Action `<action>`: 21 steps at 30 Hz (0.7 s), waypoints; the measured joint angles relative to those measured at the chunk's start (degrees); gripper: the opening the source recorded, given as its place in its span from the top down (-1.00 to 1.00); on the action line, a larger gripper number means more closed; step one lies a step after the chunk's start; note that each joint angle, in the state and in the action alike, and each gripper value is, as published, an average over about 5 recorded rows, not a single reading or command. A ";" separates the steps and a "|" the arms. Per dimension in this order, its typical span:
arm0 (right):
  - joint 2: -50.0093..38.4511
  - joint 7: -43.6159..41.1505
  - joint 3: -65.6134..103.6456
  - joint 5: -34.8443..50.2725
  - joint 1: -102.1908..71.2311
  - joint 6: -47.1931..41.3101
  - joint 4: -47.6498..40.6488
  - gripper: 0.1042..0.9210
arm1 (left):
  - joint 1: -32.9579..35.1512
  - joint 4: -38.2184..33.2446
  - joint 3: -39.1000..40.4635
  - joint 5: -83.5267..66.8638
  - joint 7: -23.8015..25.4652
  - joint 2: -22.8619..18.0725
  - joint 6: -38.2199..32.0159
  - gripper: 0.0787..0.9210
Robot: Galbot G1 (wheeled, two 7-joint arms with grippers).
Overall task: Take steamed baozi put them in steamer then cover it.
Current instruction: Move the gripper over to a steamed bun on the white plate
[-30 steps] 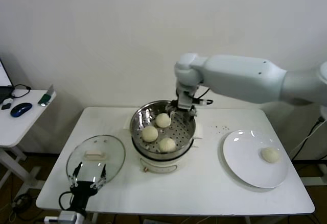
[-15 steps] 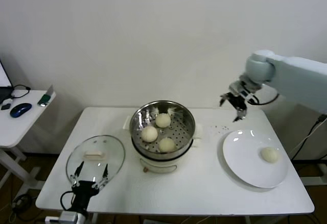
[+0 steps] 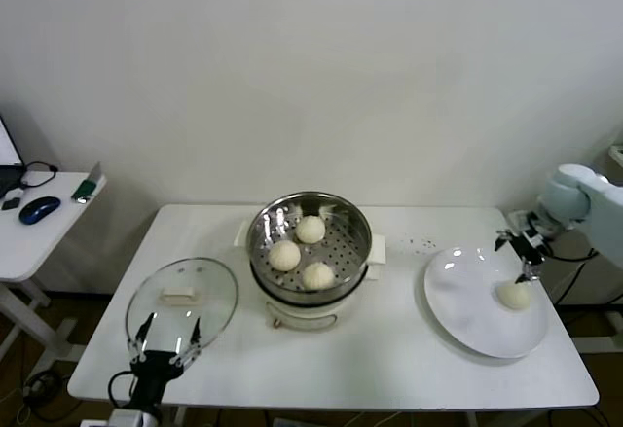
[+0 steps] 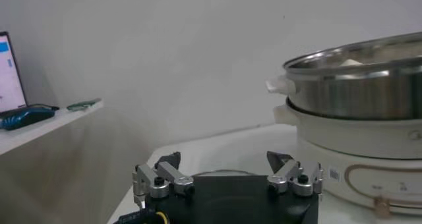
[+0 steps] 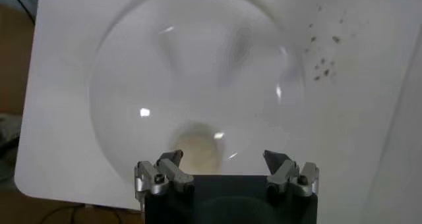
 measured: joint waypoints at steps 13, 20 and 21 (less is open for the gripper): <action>2.45 0.74 13.25 -5.90 -11.41 0.54 -7.02 -0.76 | 0.49 0.10 0.03 1.20 -0.12 -0.95 0.05 -0.77; 4.71 0.82 16.78 -7.86 -13.98 0.79 -9.56 -0.76 | 0.92 0.10 -0.30 1.01 -0.14 -1.08 0.01 -0.77; 5.00 0.80 17.11 -8.10 -14.30 0.79 -9.82 -0.76 | 0.93 0.11 -0.27 0.94 -0.14 -1.12 0.03 -0.77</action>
